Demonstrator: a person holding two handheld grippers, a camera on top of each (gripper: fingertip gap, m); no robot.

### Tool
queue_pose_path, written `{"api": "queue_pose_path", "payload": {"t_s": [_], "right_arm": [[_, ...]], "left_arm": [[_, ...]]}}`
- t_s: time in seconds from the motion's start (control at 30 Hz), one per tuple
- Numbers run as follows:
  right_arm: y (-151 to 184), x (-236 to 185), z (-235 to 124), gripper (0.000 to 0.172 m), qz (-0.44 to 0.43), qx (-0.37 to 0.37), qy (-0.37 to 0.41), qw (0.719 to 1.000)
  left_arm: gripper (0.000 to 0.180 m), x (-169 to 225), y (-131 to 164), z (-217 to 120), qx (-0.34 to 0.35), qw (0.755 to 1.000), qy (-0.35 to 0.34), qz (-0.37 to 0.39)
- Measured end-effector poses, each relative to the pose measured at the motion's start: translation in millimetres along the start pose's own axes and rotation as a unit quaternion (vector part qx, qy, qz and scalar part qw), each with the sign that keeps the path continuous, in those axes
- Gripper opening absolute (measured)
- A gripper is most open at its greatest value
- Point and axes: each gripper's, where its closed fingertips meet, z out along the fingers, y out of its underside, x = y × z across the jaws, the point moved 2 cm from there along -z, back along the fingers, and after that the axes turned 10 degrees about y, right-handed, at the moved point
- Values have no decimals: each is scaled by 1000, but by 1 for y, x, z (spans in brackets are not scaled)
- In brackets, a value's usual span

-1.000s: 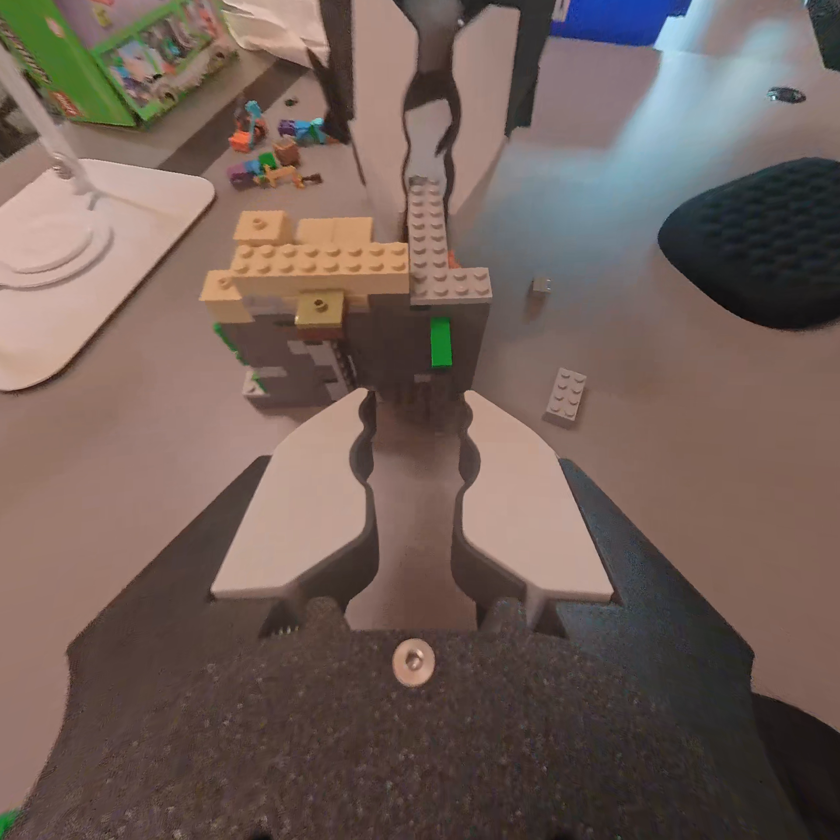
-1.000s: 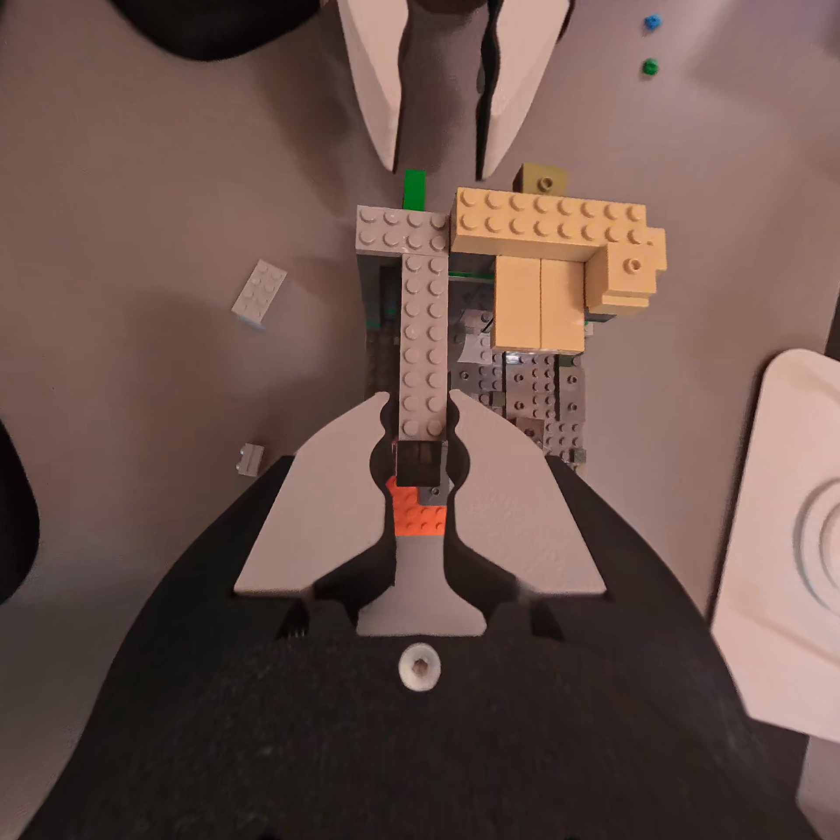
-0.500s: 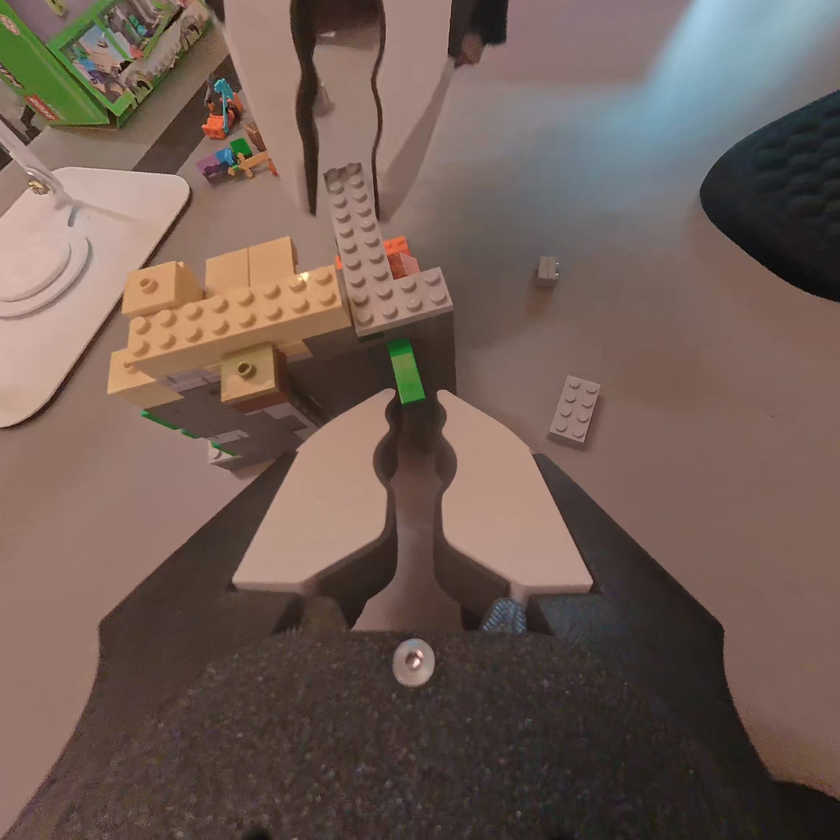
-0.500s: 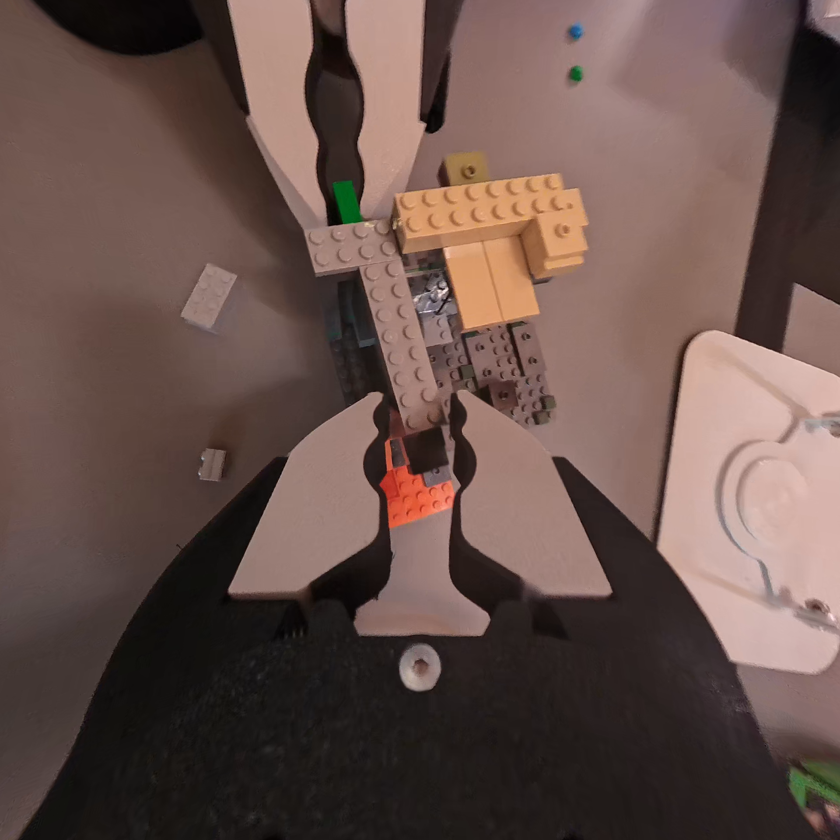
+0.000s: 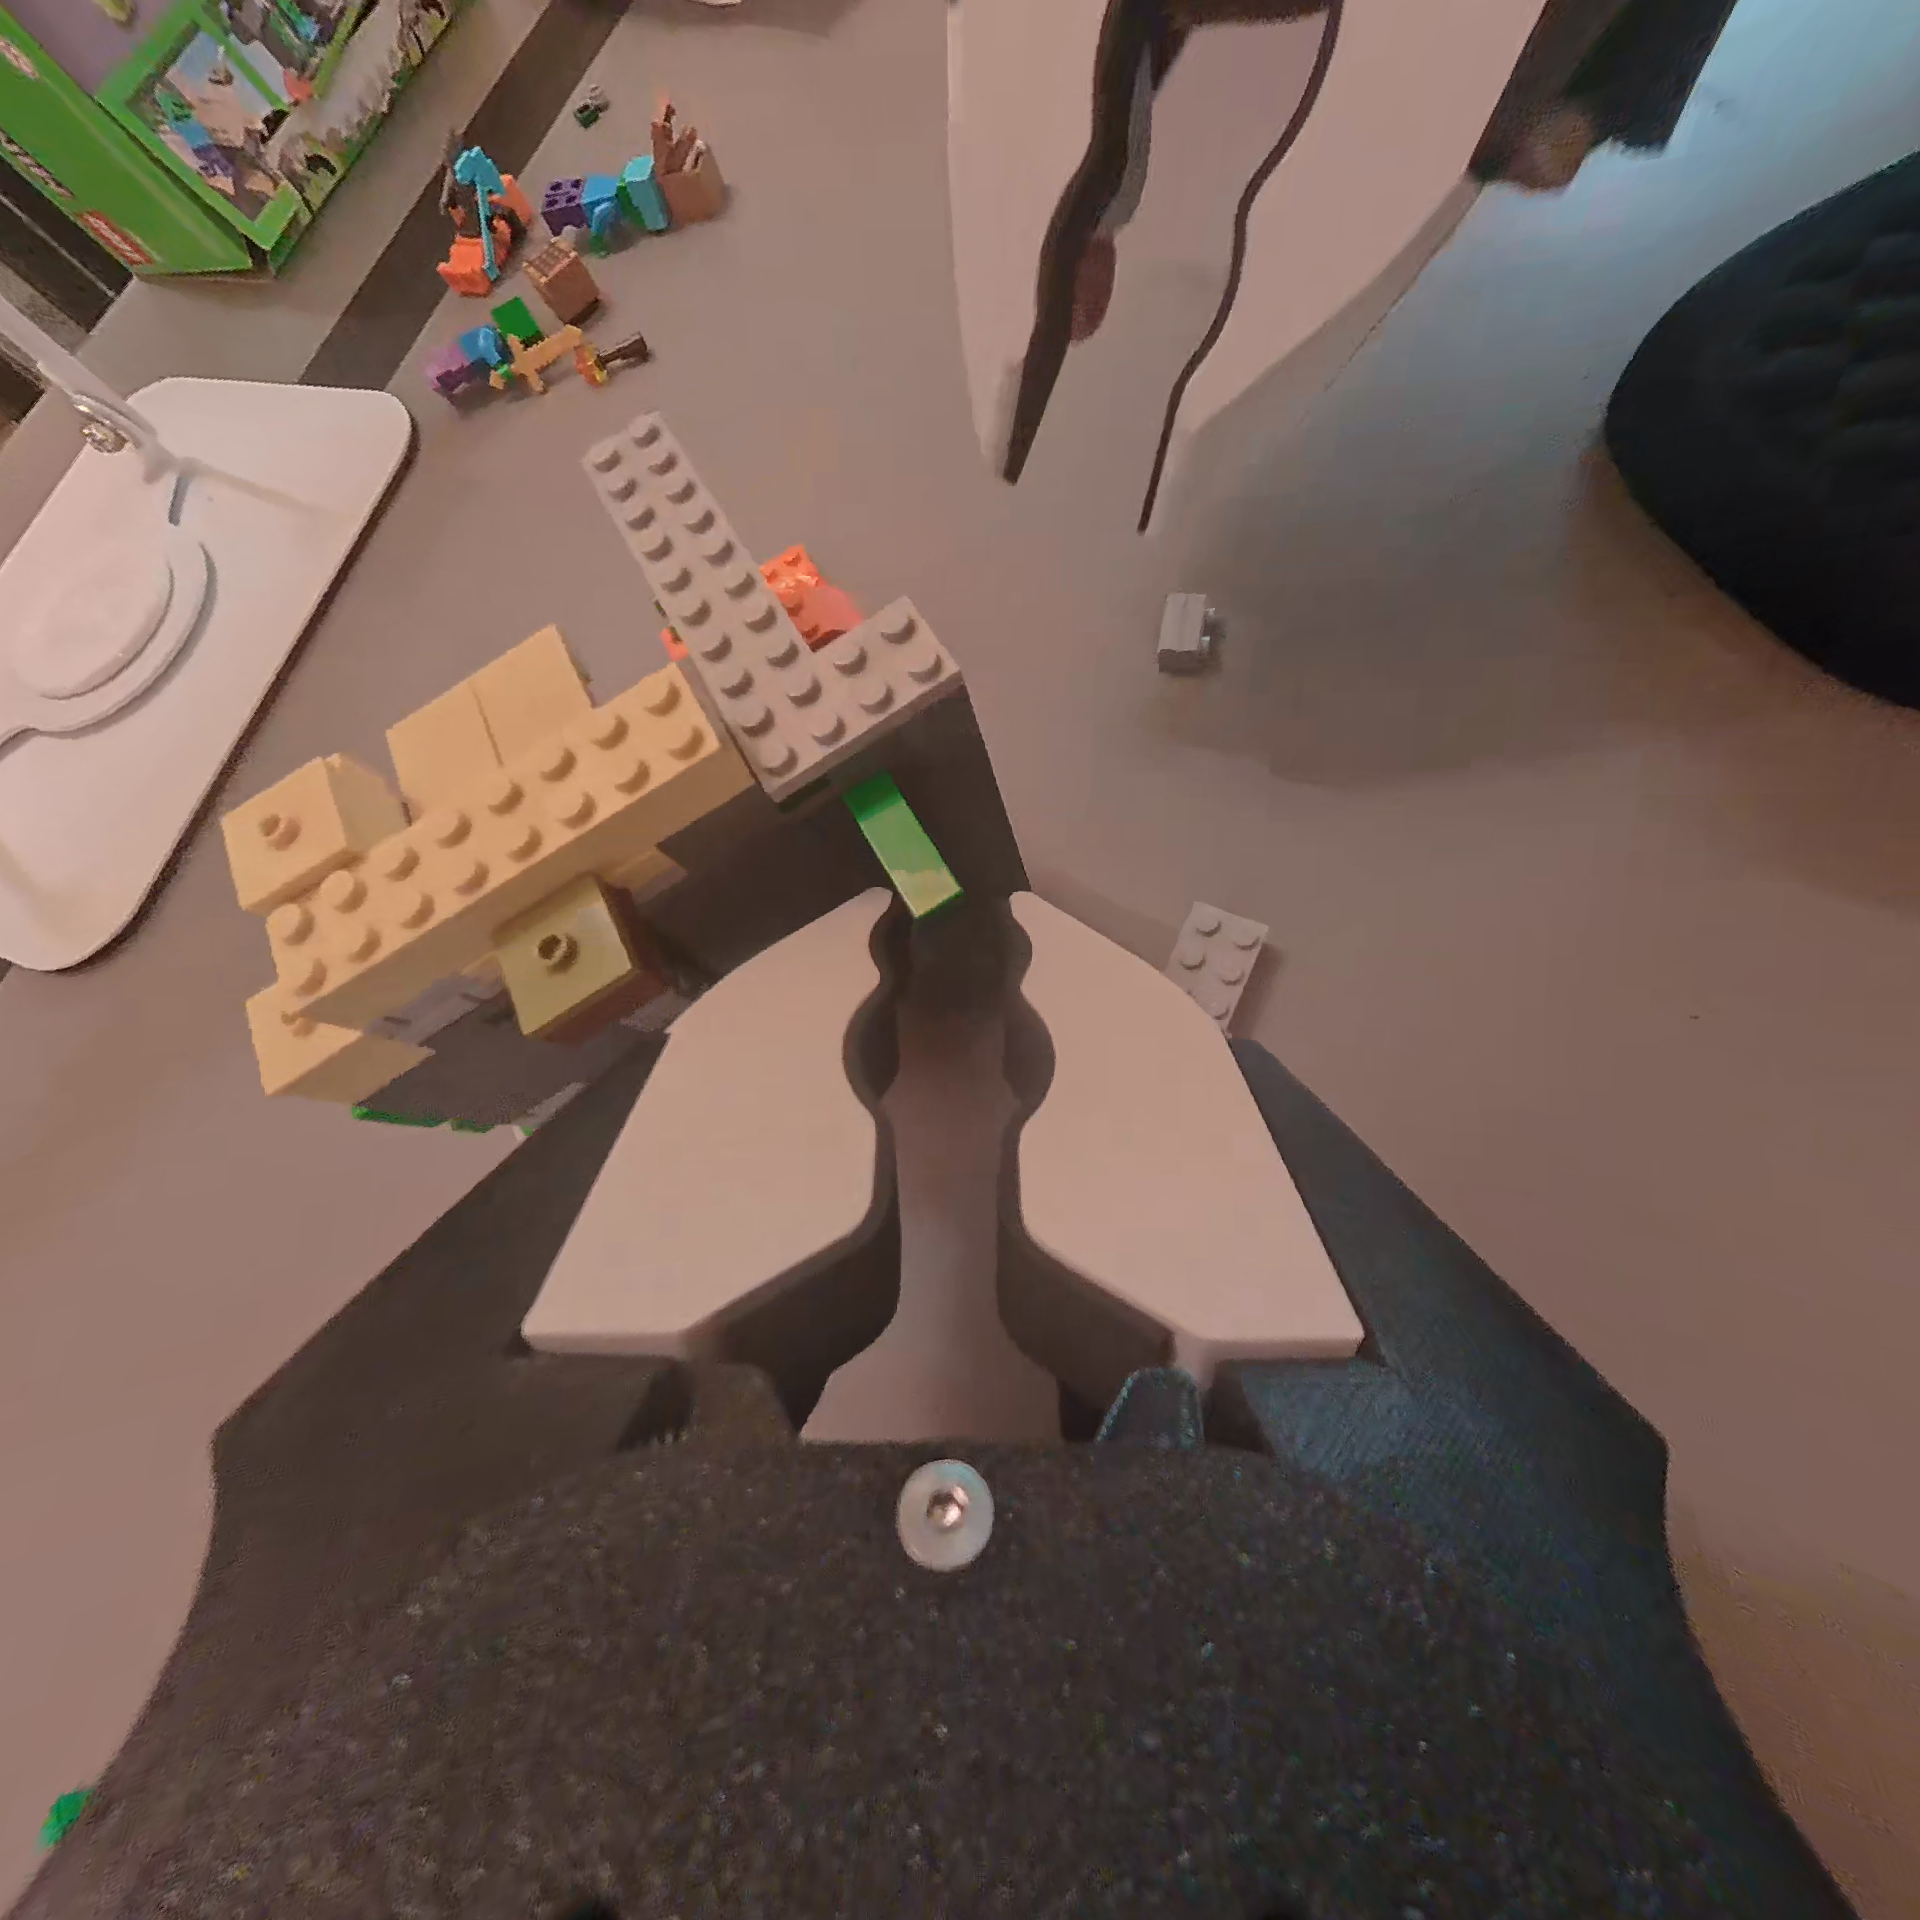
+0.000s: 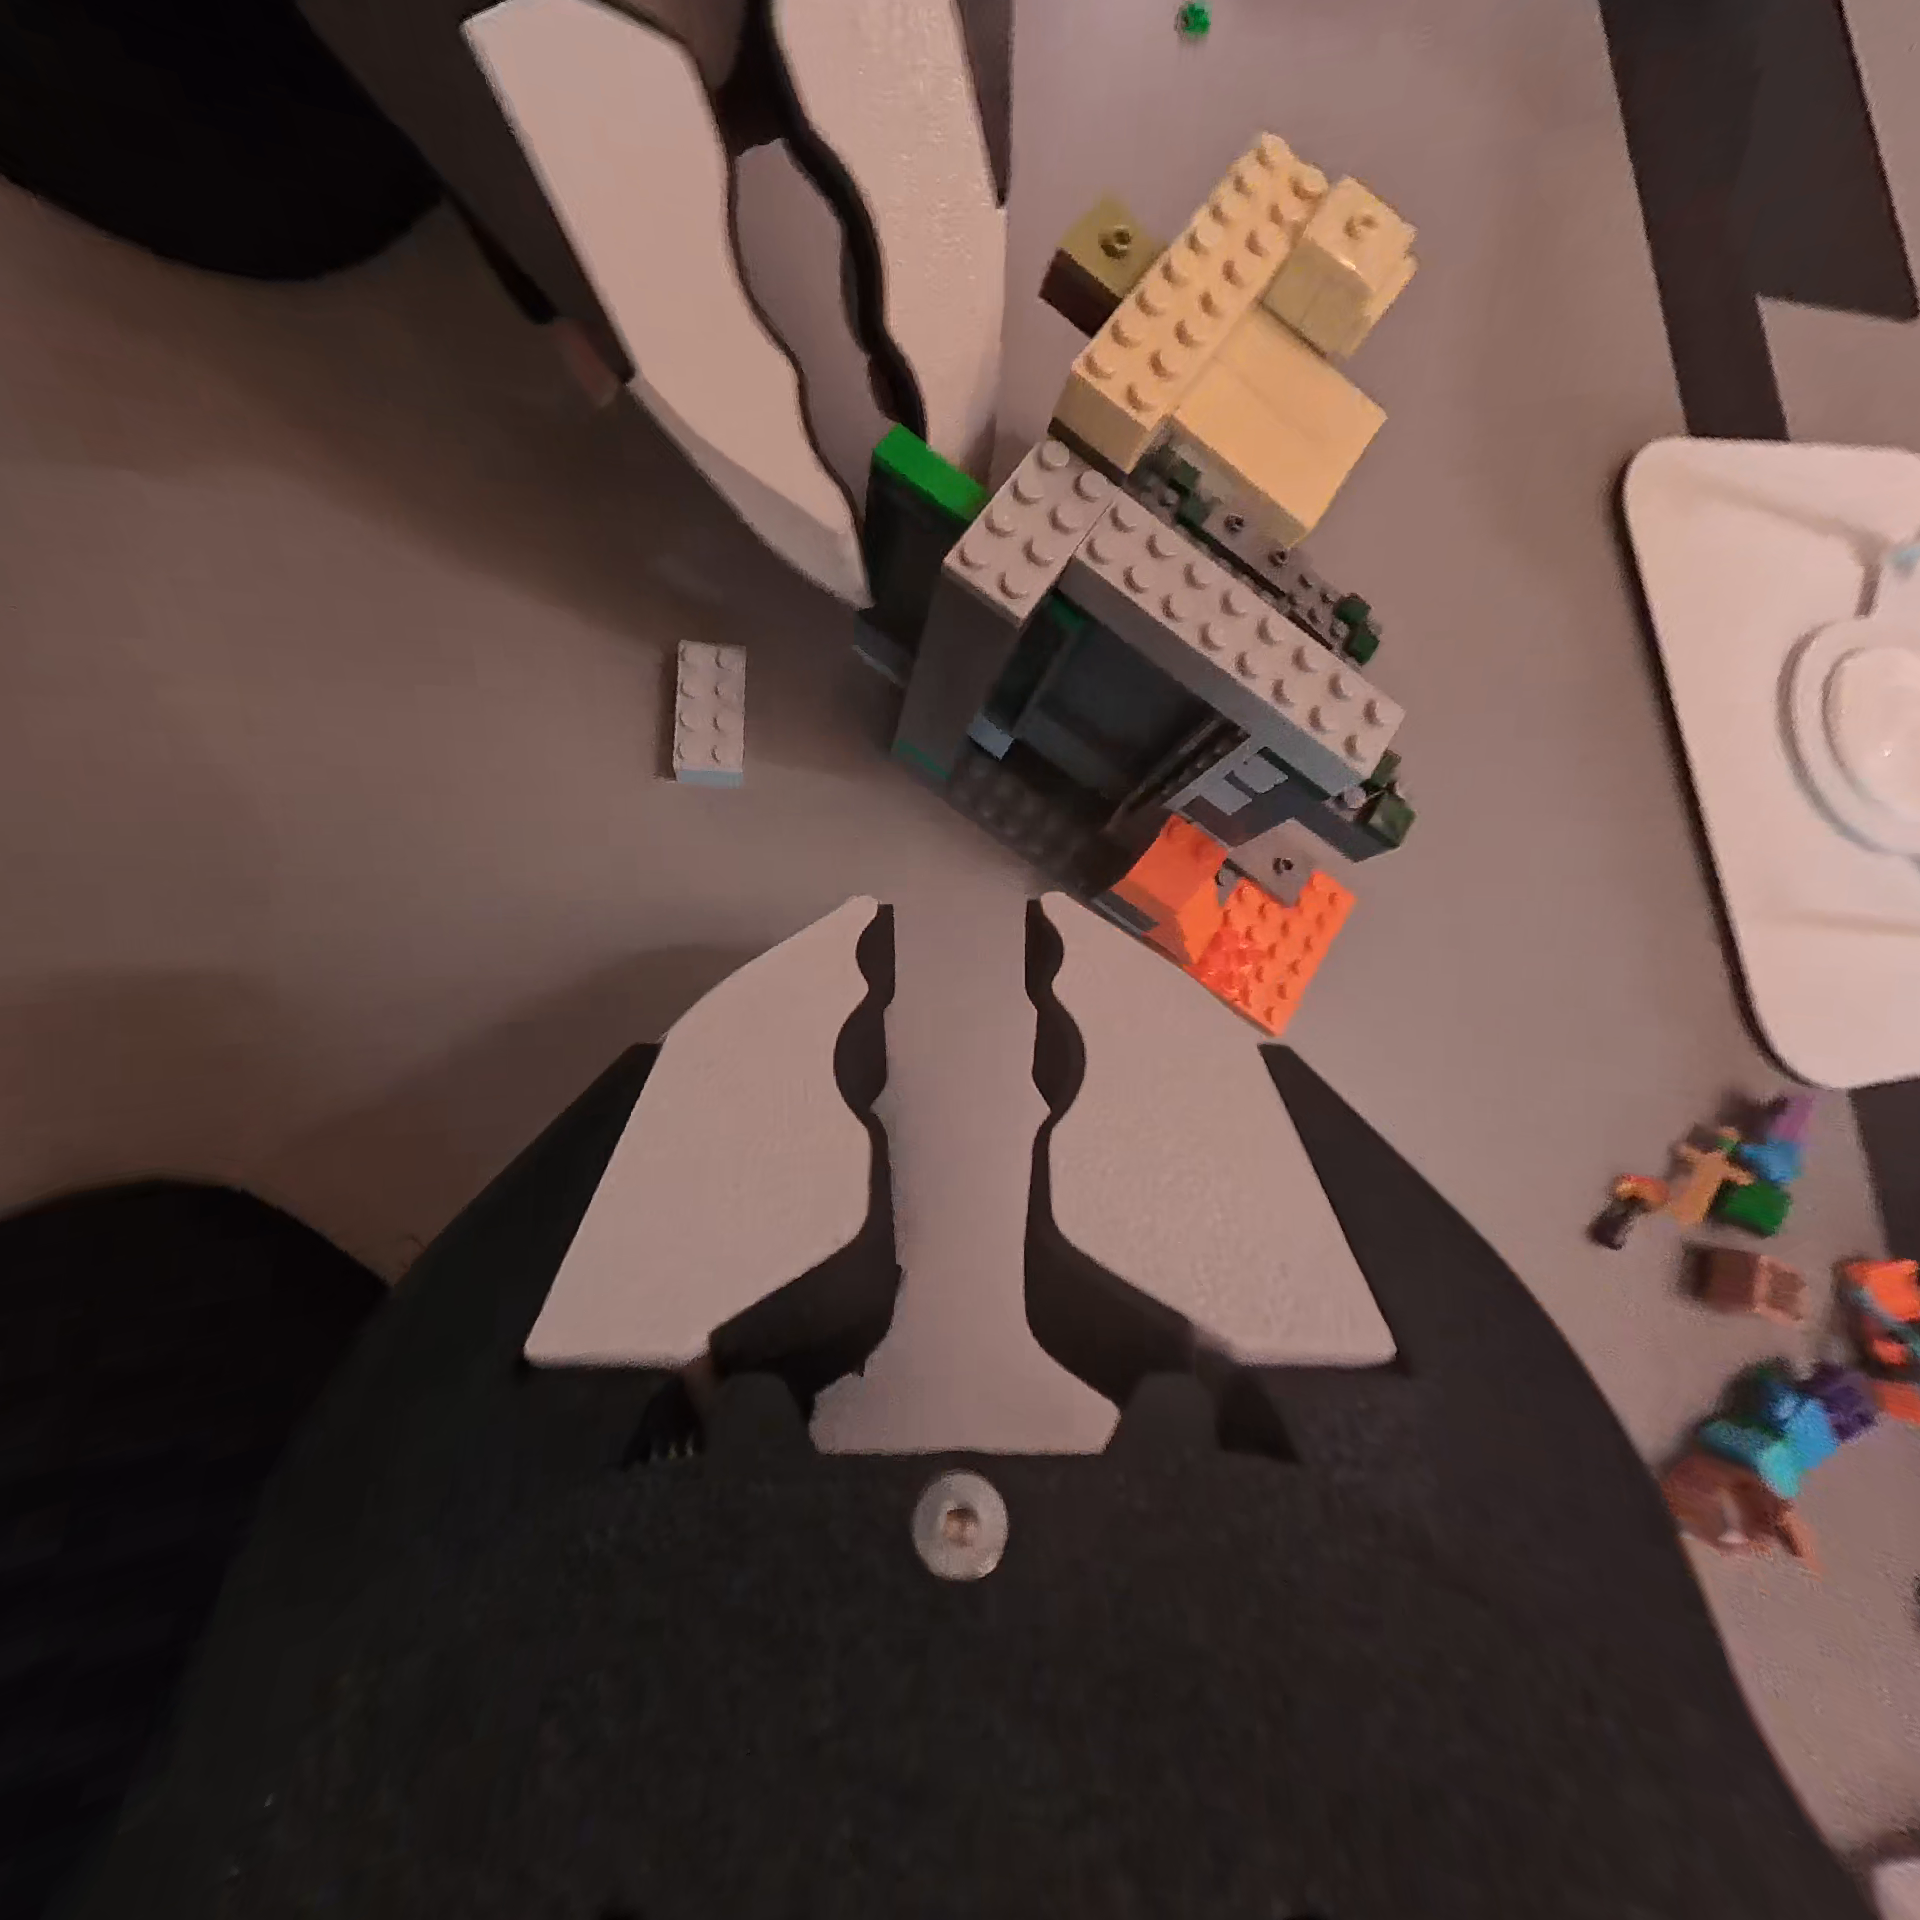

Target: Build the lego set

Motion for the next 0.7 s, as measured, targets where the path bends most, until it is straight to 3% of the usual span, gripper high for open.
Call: {"api": "queue_pose_path", "payload": {"t_s": [0.03,0.2,0.43,0.7], "right_arm": [[-2,-1,3,25,20,5,6,1000],[-26,-7,18,26,100,46,31,994],[-31,-5,33,18,93,41,40,994],[-21,-6,24,24,99,8,22,995]], "left_arm": [[16,1,-1,1,1,1000,1,1],[17,4,-1,-1,8,1000,1,0],[16,4,-3,-3,22,1000,3,-1],[15,2,-4,-14,30,999,4,15]]}}
